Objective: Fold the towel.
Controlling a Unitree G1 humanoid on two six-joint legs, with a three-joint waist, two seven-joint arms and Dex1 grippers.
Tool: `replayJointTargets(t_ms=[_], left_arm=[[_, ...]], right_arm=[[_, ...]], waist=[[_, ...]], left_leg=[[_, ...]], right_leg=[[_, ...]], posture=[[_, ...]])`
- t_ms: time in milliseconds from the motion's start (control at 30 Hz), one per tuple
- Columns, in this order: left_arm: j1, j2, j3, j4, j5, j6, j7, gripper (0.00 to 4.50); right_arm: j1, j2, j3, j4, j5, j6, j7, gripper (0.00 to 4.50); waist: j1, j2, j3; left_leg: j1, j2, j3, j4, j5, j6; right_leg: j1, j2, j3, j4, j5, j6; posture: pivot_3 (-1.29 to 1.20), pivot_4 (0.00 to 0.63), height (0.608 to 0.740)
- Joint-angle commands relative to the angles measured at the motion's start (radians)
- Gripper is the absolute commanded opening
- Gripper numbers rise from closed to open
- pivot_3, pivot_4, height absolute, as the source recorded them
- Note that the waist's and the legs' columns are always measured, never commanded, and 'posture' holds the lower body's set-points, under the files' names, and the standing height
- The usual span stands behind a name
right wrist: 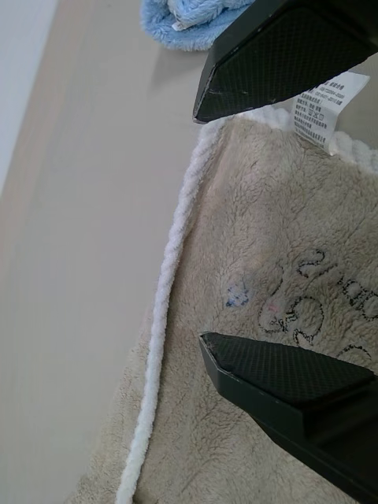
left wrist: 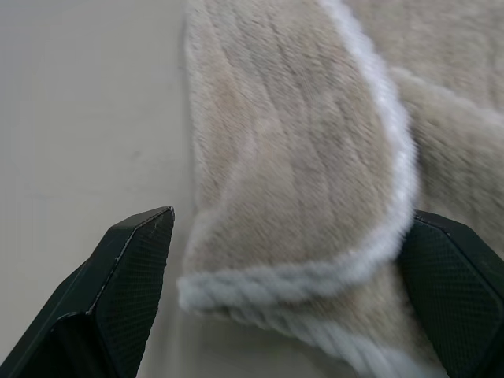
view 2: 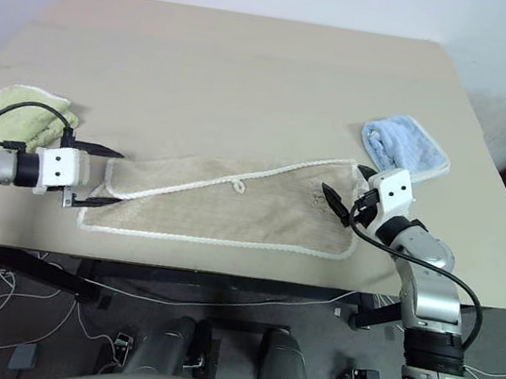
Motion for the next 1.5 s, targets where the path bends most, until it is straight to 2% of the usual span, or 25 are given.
replayJointTargets(t_ms=[33,133,333,500,533,800,1133,1500], left_arm=[[-0.004,0.000,-0.005,0.019,0.024,-0.052,0.039,4.50],[0.005,-0.003,-0.008,0.025,0.004,-0.070,0.034,3.96],[0.025,-0.003,-0.001,0.018,-0.041,-0.077,0.006,1.89],[0.035,-0.015,0.017,0.013,-0.093,-0.053,-0.011,0.21],[0.035,-0.019,0.024,0.012,-0.108,-0.038,-0.011,0.02],[0.067,-0.029,0.054,-0.029,-0.157,0.075,0.016,0.02],[0.157,-0.017,0.072,-0.115,-0.147,0.108,0.049,0.02],[0.198,-0.019,0.082,-0.180,-0.148,0.152,0.076,0.00]], right_arm=[[-0.024,-0.004,-0.006,-0.035,0.010,-0.007,0.003,4.46],[-0.029,-0.005,-0.004,-0.032,0.007,-0.008,0.004,4.50],[-0.054,-0.026,0.007,-0.005,-0.021,-0.034,0.009,4.50],[-0.133,-0.085,0.063,0.140,-0.167,-0.172,-0.007,4.50],[-0.157,-0.096,0.076,0.179,-0.194,-0.201,-0.009,4.50],[-0.369,-0.149,0.205,0.549,-0.412,-0.456,-0.065,4.50],[-0.580,-0.126,0.302,0.897,-0.534,-0.628,-0.125,4.50],[-0.609,-0.129,0.337,0.972,-0.556,-0.684,-0.106,0.80]], waist=[[0.000,0.000,0.000],[0.000,0.000,0.000],[-0.002,0.000,0.000],[-0.001,0.000,0.000],[-0.002,0.000,0.000],[-0.008,0.000,0.000],[-0.008,0.001,0.001],[-0.008,0.001,0.001]], left_leg=[[0.000,0.000,0.000,0.000,0.000,0.000],[0.000,0.000,0.000,0.000,0.000,0.000],[0.000,0.000,0.000,0.000,0.000,0.000],[0.000,0.000,0.000,0.000,0.000,0.000],[0.000,0.000,0.000,0.000,0.000,0.000],[0.000,0.000,0.001,0.001,0.000,0.000],[0.000,0.000,0.002,0.001,0.000,0.000],[0.000,0.000,0.003,0.001,0.000,0.000]], right_leg=[[0.000,0.000,0.000,0.000,0.000,0.000],[0.000,0.000,0.000,0.000,0.000,0.000],[0.000,0.000,0.000,0.000,0.000,0.000],[0.000,0.000,0.000,0.000,0.000,0.000],[0.000,0.000,0.000,0.000,0.000,0.000],[0.000,0.000,0.000,0.001,-0.001,0.002],[-0.001,0.000,0.001,0.001,-0.001,0.001],[-0.001,0.000,0.001,0.001,-0.001,0.001]], posture=[[0.00,0.150,0.740],[0.00,0.150,0.740],[0.00,0.150,0.740],[0.00,0.150,0.740],[0.00,0.150,0.740],[0.00,0.150,0.740],[0.00,0.150,0.740],[0.00,0.150,0.740]])
